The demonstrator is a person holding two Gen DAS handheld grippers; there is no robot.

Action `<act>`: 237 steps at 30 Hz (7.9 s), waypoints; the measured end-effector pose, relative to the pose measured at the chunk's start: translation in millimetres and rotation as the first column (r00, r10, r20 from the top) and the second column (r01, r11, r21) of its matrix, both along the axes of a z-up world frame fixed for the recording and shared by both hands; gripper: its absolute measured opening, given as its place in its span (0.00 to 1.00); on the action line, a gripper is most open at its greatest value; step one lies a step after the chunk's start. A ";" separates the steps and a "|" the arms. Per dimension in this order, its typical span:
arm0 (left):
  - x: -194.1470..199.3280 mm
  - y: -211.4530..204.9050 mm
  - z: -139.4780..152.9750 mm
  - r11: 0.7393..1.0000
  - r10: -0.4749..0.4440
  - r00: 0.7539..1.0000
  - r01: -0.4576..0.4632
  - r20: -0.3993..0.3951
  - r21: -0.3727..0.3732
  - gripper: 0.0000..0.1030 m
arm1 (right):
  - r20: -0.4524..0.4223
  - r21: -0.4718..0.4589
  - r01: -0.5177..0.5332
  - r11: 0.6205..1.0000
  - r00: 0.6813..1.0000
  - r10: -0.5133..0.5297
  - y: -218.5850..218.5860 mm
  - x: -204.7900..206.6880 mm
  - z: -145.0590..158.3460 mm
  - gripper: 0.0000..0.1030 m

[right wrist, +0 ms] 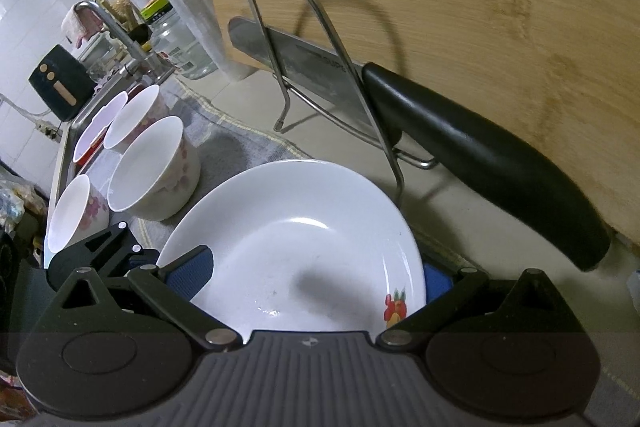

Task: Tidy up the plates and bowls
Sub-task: 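Close the right tool on the oval dish rim, then lift the oval dish and carry it toward the plate stack with the right tool, then lower the oval dish onto the stacked plates with the right tool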

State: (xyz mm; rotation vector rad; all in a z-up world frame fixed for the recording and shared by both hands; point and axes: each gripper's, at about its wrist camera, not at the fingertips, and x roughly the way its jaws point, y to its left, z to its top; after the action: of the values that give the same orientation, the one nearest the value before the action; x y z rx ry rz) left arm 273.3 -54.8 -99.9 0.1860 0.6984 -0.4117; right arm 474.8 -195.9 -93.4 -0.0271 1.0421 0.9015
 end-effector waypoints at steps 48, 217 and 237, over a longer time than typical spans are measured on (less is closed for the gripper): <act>-6.0 -2.0 9.6 0.997 -0.060 0.998 0.059 0.031 0.052 1.00 | 0.002 -0.035 -0.036 0.999 0.999 0.036 3.1 -9.8 13.9 1.00; -55.6 -161.4 23.0 0.788 -0.546 0.806 0.587 -0.229 0.189 1.00 | 0.009 -0.002 0.496 0.868 0.868 -0.496 -200.2 -205.8 48.3 1.00; -36.8 -177.2 22.7 0.733 -0.545 0.746 0.645 -0.382 0.214 0.99 | -0.002 -0.086 0.512 0.855 0.858 -0.514 -195.7 -199.7 47.4 1.00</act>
State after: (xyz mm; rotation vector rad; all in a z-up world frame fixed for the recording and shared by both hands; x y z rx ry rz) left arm 236.6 -232.0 -77.2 0.7043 1.0025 -0.9681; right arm 275.1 -391.5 -46.0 0.1886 1.0394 0.3696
